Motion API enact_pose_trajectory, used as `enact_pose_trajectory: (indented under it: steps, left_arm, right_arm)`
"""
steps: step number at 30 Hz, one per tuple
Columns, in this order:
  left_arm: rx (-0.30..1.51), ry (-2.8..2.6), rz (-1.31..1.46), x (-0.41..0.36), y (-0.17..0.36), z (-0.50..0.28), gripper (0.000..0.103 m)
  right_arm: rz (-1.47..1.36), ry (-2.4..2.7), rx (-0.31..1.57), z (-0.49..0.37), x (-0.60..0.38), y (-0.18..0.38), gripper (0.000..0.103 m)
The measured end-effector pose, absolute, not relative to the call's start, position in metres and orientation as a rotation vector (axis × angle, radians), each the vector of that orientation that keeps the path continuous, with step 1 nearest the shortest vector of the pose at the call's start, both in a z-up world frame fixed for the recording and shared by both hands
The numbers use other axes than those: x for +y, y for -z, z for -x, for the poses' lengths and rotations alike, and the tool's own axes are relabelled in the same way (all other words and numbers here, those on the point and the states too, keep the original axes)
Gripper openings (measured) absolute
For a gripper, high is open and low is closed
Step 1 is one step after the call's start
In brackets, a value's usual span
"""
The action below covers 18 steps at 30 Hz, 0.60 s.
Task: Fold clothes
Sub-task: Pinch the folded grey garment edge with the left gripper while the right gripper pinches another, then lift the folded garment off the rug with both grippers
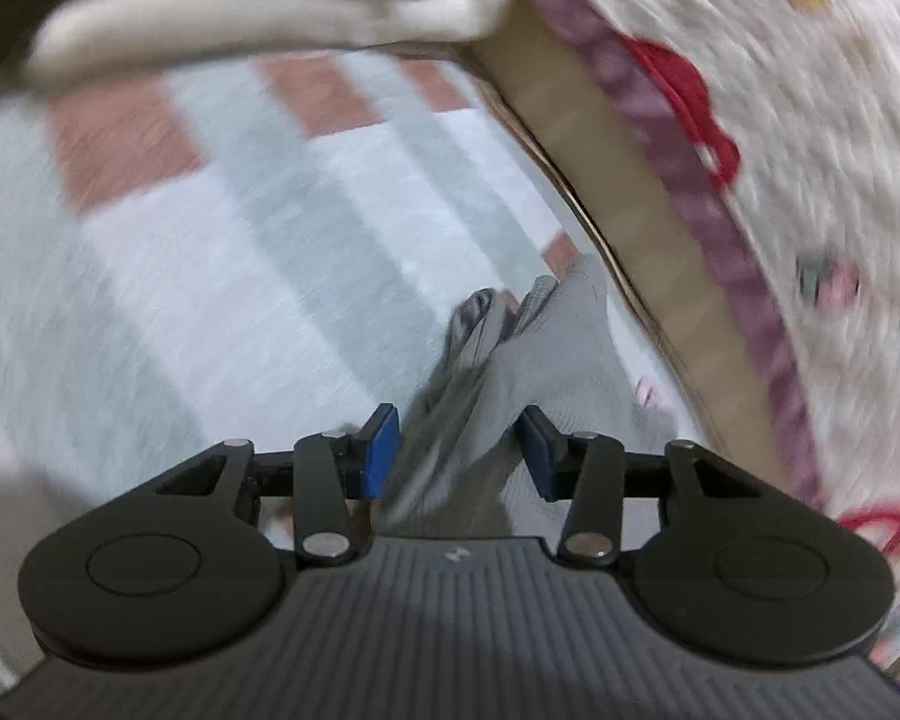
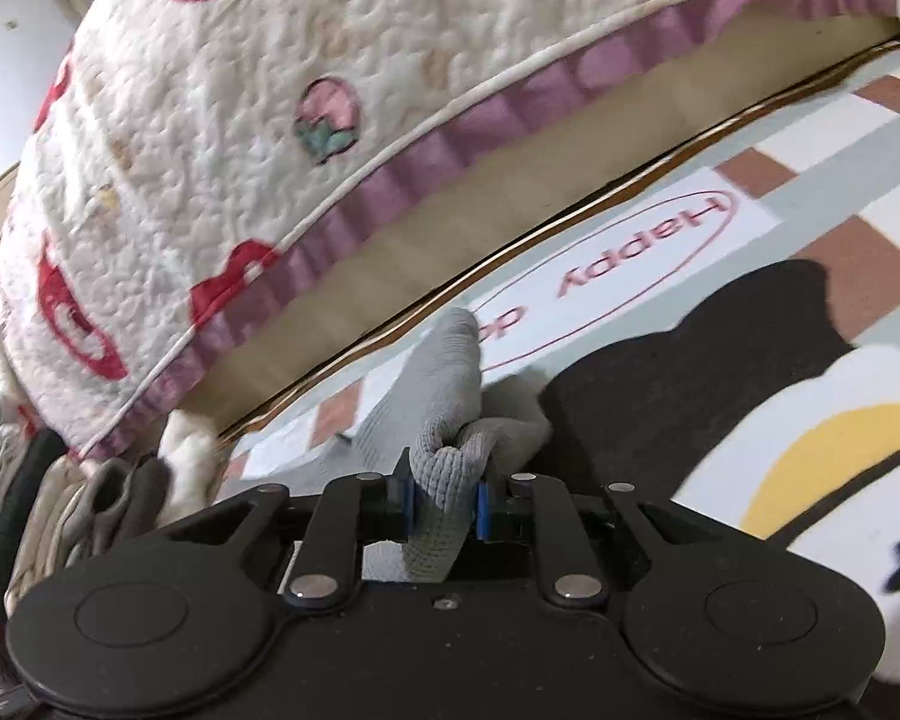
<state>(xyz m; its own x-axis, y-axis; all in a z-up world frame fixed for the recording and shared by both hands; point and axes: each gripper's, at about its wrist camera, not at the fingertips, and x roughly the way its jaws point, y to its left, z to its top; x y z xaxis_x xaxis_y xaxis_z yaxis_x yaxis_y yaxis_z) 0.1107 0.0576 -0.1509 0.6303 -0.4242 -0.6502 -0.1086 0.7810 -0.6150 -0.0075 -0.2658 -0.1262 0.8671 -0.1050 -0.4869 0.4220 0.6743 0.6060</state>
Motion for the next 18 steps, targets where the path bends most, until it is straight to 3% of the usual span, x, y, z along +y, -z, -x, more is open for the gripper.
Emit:
enact_pose_trajectory:
  steps: [6, 18]
  left_arm:
    - [0.952, 0.209, 0.655, 0.052, 0.162, -0.115, 0.046]
    - [0.976, 0.383, 0.589, 0.048, 0.165, -0.144, 0.054]
  right_arm:
    - [-0.799, 0.282, 0.467, 0.016, -0.273, 0.139, 0.021]
    - [-1.074, 0.275, 0.455, 0.013, -0.284, 0.173, 0.056]
